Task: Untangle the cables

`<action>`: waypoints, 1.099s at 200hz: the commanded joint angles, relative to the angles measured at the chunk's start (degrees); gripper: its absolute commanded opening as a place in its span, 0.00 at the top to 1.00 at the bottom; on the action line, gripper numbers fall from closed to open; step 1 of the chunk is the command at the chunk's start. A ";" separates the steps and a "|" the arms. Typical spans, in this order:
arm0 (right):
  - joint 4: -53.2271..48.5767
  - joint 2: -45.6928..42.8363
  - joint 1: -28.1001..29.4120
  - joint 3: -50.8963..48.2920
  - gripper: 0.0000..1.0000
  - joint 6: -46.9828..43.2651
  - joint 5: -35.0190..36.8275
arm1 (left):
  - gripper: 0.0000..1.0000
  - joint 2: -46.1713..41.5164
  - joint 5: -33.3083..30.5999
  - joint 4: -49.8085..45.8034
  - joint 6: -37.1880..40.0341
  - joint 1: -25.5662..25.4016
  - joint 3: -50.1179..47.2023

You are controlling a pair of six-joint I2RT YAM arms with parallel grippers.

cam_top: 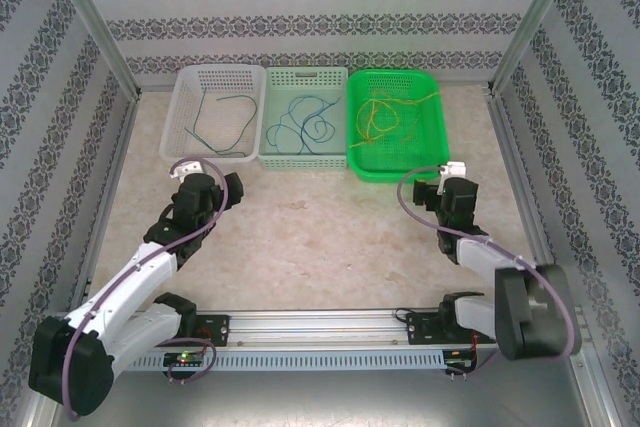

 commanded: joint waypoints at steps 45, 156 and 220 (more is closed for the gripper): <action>21.84 15.12 -0.66 3.08 0.02 0.00 -5.18 | 0.00 -2.55 -7.30 5.99 17.05 2.74 -0.10; 19.97 15.06 -1.74 4.19 0.02 -0.43 -9.86 | 0.00 23.77 11.86 49.86 27.99 16.96 -11.61; 19.92 15.11 -1.71 4.19 0.02 -0.44 -9.80 | 0.00 36.75 16.69 60.19 30.87 17.40 -10.01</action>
